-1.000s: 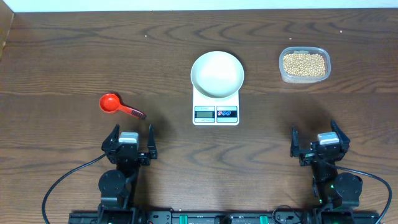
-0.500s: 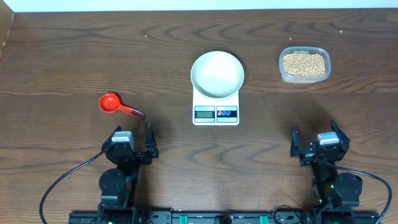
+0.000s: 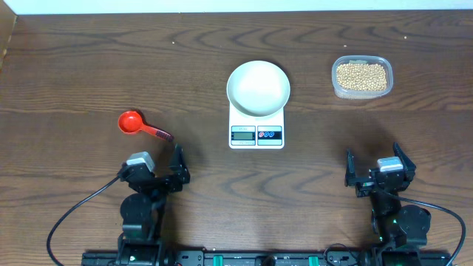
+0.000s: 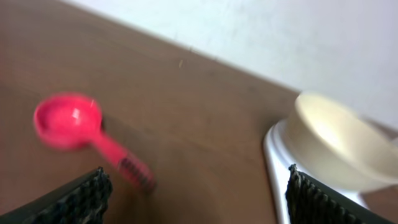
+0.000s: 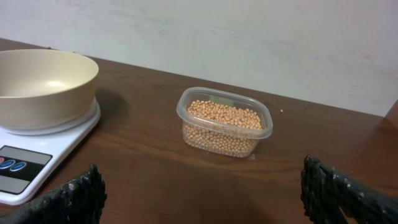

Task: Scoop item into bowl and weigh 50g on scale
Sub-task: 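Move the left gripper over the red scoop handle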

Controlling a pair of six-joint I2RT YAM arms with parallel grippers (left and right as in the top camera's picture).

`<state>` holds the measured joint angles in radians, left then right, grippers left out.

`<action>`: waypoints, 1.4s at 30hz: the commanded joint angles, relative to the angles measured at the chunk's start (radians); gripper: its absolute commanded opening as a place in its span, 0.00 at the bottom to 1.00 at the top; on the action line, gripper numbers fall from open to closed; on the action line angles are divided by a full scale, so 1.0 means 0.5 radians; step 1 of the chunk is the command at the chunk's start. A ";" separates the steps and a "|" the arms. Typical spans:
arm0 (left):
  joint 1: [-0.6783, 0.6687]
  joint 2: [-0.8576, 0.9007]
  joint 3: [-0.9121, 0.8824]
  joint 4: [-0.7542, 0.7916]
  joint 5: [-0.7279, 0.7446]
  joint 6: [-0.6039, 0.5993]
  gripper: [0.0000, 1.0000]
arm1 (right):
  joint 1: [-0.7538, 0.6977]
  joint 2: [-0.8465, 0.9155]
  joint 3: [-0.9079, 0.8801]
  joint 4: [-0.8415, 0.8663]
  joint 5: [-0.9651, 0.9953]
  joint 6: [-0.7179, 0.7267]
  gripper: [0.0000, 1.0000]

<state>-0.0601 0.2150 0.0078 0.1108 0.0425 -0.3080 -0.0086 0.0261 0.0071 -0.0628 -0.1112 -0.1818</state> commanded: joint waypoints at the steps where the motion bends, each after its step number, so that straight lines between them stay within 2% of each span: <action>1: -0.005 -0.001 0.056 0.005 0.027 -0.031 0.92 | 0.031 0.006 -0.003 -0.008 0.008 -0.013 0.99; 4: -0.005 0.036 0.157 -0.109 0.025 0.004 0.92 | 0.031 0.006 -0.003 -0.008 0.008 -0.013 0.99; 8: -0.005 0.228 0.472 -0.426 -0.031 0.082 0.92 | 0.031 0.006 -0.003 -0.008 0.008 -0.013 0.99; 18: -0.005 1.083 1.495 -1.233 -0.330 0.089 0.92 | 0.031 0.006 -0.003 -0.008 0.008 -0.013 0.99; 22: -0.005 1.369 1.811 -1.513 -0.323 0.089 0.92 | 0.031 0.006 -0.003 -0.008 0.008 -0.013 0.99; 31: -0.005 1.604 1.865 -1.515 -0.008 0.089 0.92 | 0.031 0.006 -0.003 -0.008 0.008 -0.013 0.99; 38: -0.005 1.646 1.865 -1.500 0.004 0.087 0.92 | 0.031 0.006 -0.003 -0.008 0.008 -0.013 0.99; 42: -0.005 1.646 1.865 -1.500 0.162 0.081 0.92 | 0.031 0.006 -0.003 -0.008 0.008 -0.013 0.99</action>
<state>-0.0608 1.0355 0.9234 -0.6422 0.0547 -0.2802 -0.0078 0.0299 0.0071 -0.0631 -0.1112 -0.1822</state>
